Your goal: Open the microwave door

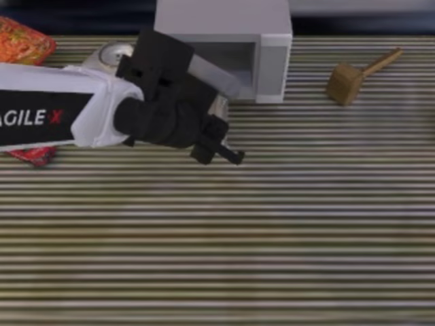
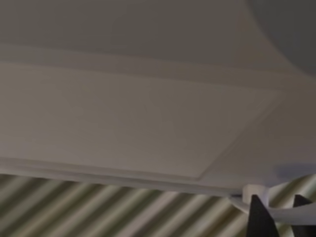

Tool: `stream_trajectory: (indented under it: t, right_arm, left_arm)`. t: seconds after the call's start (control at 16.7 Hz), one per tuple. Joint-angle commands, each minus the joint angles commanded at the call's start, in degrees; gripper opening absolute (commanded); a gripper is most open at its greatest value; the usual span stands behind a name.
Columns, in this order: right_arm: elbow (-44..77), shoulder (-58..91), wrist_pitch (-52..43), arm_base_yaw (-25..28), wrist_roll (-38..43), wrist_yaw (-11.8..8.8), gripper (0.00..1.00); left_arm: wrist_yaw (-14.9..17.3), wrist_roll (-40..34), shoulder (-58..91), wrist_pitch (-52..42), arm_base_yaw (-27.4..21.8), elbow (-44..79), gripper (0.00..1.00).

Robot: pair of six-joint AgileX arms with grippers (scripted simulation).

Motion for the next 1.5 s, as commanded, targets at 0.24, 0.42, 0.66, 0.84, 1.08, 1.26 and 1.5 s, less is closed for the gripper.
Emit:
stream_trajectory:
  t: [0.24, 0.42, 0.66, 0.84, 1.08, 1.26, 1.5]
  right_arm:
    - [0.0, 0.0, 0.0, 0.0, 0.0, 0.0, 1.0]
    - [0.0, 0.0, 0.0, 0.0, 0.0, 0.0, 1.0]
    - [0.0, 0.0, 0.0, 0.0, 0.0, 0.0, 1.0]
    - [0.0, 0.0, 0.0, 0.0, 0.0, 0.0, 1.0]
    - [0.0, 0.0, 0.0, 0.0, 0.0, 0.0, 1.0]
    - [0.0, 0.0, 0.0, 0.0, 0.0, 0.0, 1.0]
    - [0.0, 0.0, 0.0, 0.0, 0.0, 0.0, 1.0]
  left_arm:
    - [2.0, 2.9, -1.0, -0.1, 1.4, -0.7, 0.0]
    - [2.7, 4.1, -1.2, -0.3, 2.0, -1.2, 0.0]
    - [2.7, 4.1, -1.2, -0.3, 2.0, -1.2, 0.0]
    - [2.7, 4.1, -1.2, -0.3, 2.0, -1.2, 0.0]
    - [2.7, 4.1, -1.2, -0.3, 2.0, -1.2, 0.0]
    - [2.7, 4.1, -1.2, -0.3, 2.0, -1.2, 0.0]
    - [2.7, 4.1, -1.2, -0.3, 2.0, -1.2, 0.0]
